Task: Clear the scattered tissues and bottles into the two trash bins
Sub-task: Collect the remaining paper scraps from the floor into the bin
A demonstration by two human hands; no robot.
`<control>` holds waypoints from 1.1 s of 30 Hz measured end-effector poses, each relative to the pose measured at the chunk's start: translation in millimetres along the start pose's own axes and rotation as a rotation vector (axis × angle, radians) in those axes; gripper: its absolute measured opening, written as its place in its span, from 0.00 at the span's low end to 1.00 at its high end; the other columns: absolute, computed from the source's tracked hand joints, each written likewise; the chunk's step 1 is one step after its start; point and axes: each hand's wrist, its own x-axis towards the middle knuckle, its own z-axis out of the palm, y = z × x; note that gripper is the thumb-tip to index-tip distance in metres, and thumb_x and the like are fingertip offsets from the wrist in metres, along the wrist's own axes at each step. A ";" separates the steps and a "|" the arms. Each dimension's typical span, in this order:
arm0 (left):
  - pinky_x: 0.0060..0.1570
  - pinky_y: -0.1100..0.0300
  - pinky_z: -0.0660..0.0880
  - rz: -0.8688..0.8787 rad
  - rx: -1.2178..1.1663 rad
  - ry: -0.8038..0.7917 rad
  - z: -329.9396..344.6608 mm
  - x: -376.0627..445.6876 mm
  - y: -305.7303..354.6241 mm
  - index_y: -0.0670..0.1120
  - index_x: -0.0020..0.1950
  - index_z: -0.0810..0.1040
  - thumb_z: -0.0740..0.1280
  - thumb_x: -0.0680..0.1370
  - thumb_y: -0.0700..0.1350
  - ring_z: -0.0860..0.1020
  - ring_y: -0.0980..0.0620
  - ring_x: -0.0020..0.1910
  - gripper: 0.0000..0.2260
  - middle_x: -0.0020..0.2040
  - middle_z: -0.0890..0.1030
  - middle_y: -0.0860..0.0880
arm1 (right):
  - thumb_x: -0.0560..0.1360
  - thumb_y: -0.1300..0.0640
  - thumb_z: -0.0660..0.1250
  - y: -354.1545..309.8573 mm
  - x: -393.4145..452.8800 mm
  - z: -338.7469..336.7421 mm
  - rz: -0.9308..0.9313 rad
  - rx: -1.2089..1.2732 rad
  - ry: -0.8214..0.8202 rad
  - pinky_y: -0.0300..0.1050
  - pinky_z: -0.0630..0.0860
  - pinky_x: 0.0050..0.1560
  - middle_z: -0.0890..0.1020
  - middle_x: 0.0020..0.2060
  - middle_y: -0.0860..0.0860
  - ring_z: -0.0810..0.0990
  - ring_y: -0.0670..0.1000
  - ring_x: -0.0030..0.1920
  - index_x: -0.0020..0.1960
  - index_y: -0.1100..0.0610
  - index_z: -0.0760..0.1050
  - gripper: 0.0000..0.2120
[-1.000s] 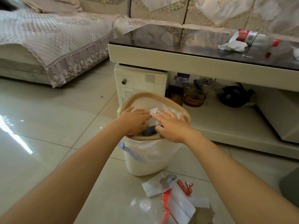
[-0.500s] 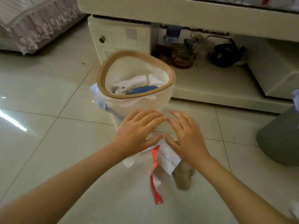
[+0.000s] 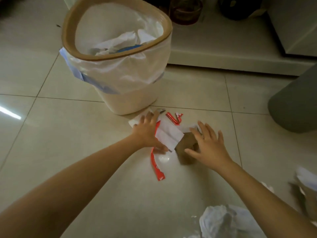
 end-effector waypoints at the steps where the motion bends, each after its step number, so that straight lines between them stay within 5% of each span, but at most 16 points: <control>1: 0.71 0.39 0.56 0.011 0.017 -0.024 3.5 0.8 3.0 0.54 0.76 0.35 0.77 0.55 0.67 0.42 0.42 0.77 0.65 0.78 0.40 0.48 | 0.72 0.31 0.58 0.7 1.9 3.8 0.029 0.035 -0.023 0.66 0.46 0.72 0.40 0.77 0.49 0.41 0.56 0.76 0.76 0.44 0.43 0.41; 5: 0.68 0.44 0.65 0.141 0.060 0.025 18.2 5.0 6.4 0.52 0.77 0.39 0.80 0.58 0.58 0.48 0.44 0.77 0.62 0.79 0.45 0.49 | 0.65 0.28 0.65 -4.1 10.5 16.5 0.111 0.192 -0.102 0.65 0.57 0.71 0.39 0.77 0.51 0.49 0.59 0.76 0.76 0.44 0.41 0.51; 10: 0.59 0.51 0.73 0.217 0.037 0.117 19.2 13.0 5.1 0.53 0.76 0.54 0.77 0.66 0.48 0.66 0.46 0.68 0.45 0.72 0.65 0.49 | 0.64 0.34 0.71 -13.4 20.2 21.4 0.073 0.244 -0.052 0.56 0.68 0.64 0.44 0.77 0.53 0.57 0.61 0.73 0.76 0.45 0.44 0.52; 18: 0.49 0.52 0.76 0.151 -0.192 0.162 4.2 17.2 -6.5 0.54 0.69 0.68 0.74 0.69 0.42 0.77 0.46 0.51 0.31 0.57 0.78 0.48 | 0.61 0.45 0.79 -16.9 25.8 21.8 0.156 0.494 0.065 0.48 0.72 0.60 0.61 0.69 0.52 0.66 0.55 0.67 0.74 0.47 0.53 0.51; 22: 0.45 0.58 0.77 0.080 -0.496 0.251 1.4 11.4 -1.4 0.53 0.68 0.70 0.77 0.68 0.44 0.78 0.53 0.42 0.31 0.52 0.80 0.51 | 0.62 0.48 0.80 -20.2 24.0 24.4 0.187 0.648 0.108 0.45 0.71 0.58 0.62 0.67 0.51 0.68 0.54 0.65 0.73 0.46 0.55 0.48; 26: 0.57 0.54 0.77 0.115 -0.713 0.046 4.3 5.7 11.0 0.52 0.72 0.67 0.75 0.70 0.45 0.80 0.52 0.51 0.32 0.60 0.77 0.50 | 0.60 0.51 0.81 -27.6 22.0 22.8 0.214 0.835 0.114 0.41 0.69 0.56 0.62 0.68 0.51 0.67 0.52 0.66 0.74 0.47 0.55 0.51; 29: 0.56 0.54 0.78 0.202 -0.719 0.009 6.9 7.2 12.1 0.53 0.72 0.67 0.74 0.71 0.41 0.80 0.50 0.53 0.31 0.62 0.76 0.48 | 0.59 0.50 0.81 -34.0 21.2 20.7 0.255 0.930 0.144 0.39 0.67 0.54 0.63 0.69 0.51 0.66 0.51 0.67 0.74 0.49 0.56 0.51; 33: 0.49 0.59 0.79 0.242 -0.590 0.072 6.2 15.5 10.9 0.54 0.70 0.69 0.74 0.70 0.37 0.81 0.55 0.43 0.31 0.56 0.79 0.49 | 0.63 0.54 0.80 -42.5 25.0 24.0 0.365 1.045 0.208 0.39 0.69 0.53 0.67 0.68 0.53 0.68 0.52 0.66 0.73 0.52 0.60 0.44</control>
